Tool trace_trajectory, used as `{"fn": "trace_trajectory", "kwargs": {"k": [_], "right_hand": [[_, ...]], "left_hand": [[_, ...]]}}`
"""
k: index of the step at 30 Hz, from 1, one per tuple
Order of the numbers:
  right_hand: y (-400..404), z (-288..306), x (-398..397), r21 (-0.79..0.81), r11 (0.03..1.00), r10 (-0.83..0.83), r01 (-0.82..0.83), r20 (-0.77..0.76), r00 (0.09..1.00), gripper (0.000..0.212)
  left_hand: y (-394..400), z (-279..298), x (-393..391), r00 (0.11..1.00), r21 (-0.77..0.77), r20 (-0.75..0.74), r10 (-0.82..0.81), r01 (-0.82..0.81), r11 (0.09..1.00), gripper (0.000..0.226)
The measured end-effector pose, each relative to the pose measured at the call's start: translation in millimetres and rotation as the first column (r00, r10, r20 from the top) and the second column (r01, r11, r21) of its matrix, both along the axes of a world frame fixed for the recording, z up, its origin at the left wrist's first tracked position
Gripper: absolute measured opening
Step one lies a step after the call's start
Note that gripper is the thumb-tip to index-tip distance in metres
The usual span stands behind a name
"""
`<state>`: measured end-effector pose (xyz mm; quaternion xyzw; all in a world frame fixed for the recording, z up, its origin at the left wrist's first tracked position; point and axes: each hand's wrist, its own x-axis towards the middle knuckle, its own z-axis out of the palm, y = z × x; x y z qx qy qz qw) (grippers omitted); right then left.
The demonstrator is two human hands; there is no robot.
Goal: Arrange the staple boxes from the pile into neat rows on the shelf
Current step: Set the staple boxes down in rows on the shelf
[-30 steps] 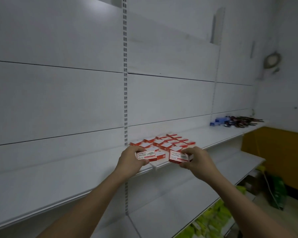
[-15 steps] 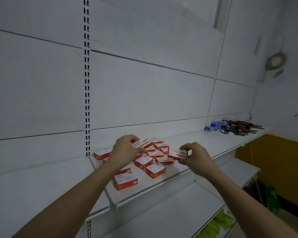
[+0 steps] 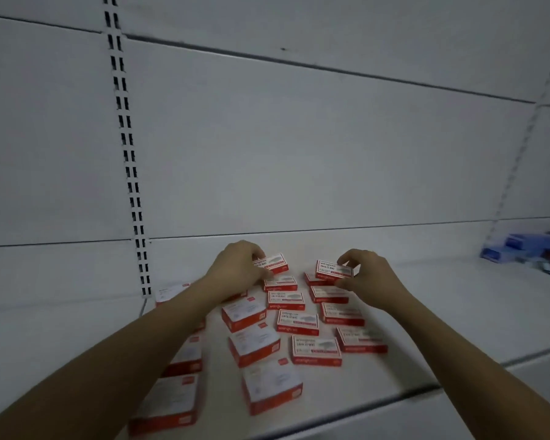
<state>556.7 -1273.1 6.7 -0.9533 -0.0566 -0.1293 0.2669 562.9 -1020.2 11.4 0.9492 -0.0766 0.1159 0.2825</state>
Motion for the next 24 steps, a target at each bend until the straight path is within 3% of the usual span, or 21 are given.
{"fn": "trace_trajectory", "kwargs": {"k": [10, 24], "right_hand": [[-27, -24, 93, -0.056, 0.956, 0.28, -0.287, -0.105, 0.954, 0.027], [-37, -46, 107, 0.108, 0.909, 0.408, -0.402, -0.042, 0.912, 0.024]], "left_hand": [[-39, -17, 41, 0.976, 0.256, -0.144, 0.16, -0.119, 0.959, 0.031], [-47, -25, 38, 0.977, 0.273, -0.082, 0.198, -0.169, 0.947, 0.03]]}}
